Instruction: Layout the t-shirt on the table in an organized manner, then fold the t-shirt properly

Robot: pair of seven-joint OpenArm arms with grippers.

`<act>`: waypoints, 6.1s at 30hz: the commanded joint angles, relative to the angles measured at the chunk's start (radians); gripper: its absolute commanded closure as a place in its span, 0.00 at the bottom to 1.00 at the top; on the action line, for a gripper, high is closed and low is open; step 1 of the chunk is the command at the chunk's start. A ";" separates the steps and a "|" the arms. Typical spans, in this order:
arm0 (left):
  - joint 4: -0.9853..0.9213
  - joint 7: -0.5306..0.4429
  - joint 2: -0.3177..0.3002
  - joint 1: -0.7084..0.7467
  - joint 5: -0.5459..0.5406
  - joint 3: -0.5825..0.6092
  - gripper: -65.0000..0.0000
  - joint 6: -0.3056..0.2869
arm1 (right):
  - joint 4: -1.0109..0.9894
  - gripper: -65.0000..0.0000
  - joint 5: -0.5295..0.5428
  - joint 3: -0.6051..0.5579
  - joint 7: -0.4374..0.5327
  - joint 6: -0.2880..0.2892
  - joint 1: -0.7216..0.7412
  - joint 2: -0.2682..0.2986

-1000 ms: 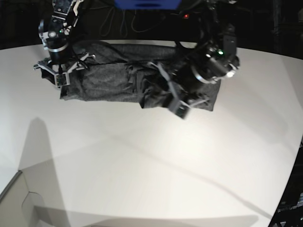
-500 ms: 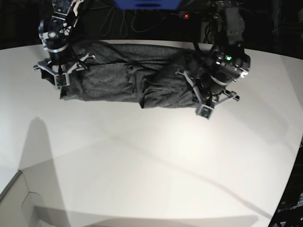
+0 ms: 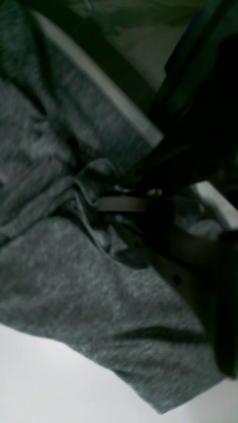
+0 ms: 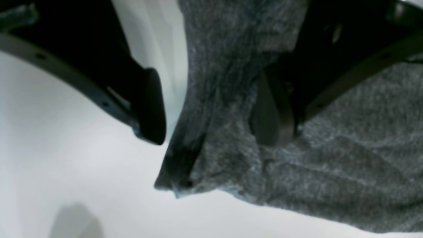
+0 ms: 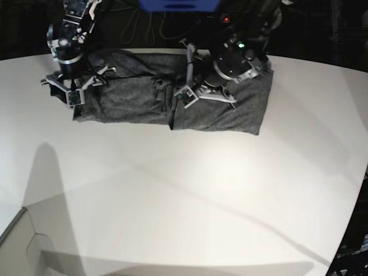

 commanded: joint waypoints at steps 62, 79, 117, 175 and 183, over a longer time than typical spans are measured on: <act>-0.347 -0.083 -0.010 -0.225 -0.223 -0.358 1.00 -0.091 | 0.033 0.29 0.201 0.226 -0.539 0.100 0.166 0.004; -0.347 -0.083 -0.009 -0.228 -0.223 -0.358 1.00 -0.091 | 0.088 0.28 0.207 0.267 -0.539 0.107 0.184 0.004; -0.298 -0.085 0.013 -0.234 -0.225 -0.360 1.00 -0.096 | 0.122 0.28 0.207 0.142 -0.770 0.183 0.221 0.004; -0.184 -0.071 -0.032 -0.131 -0.458 -1.047 1.00 -0.097 | 0.088 1.00 0.205 0.060 -0.769 0.183 0.299 0.004; -0.180 -0.071 -0.033 -0.110 -0.458 -1.047 1.00 -0.097 | 0.210 1.00 0.205 -0.116 -0.767 0.183 0.212 0.004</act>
